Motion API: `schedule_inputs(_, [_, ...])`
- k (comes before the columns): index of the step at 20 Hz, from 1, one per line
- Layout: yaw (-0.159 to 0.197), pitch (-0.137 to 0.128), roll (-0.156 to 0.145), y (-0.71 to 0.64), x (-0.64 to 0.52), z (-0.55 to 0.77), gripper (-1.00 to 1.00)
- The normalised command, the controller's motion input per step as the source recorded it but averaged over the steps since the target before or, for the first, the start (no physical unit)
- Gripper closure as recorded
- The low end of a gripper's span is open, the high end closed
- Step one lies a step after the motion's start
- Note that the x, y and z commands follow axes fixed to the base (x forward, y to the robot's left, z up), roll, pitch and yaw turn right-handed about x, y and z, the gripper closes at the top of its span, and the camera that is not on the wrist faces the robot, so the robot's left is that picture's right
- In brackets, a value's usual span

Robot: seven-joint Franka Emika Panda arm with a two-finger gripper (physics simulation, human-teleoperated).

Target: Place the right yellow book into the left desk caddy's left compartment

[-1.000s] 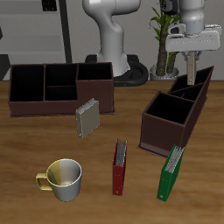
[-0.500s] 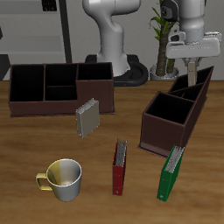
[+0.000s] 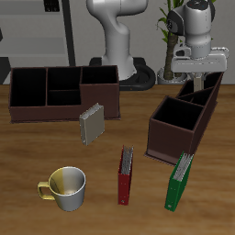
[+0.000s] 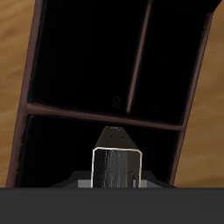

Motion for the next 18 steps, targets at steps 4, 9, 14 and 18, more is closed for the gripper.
schedule_inputs(4, [-0.020, 0.051, 0.008, 0.01, 0.09, -0.16, 1.00])
schedule_inputs(9, [0.002, -0.006, 0.038, 0.09, -0.14, 0.02, -1.00])
schedule_inputs(14, [-0.001, -0.008, 0.029, 0.08, -0.06, 0.12, -1.00])
schedule_inputs(18, [-0.015, 0.006, 0.025, 0.00, -0.05, 0.03, -1.00])
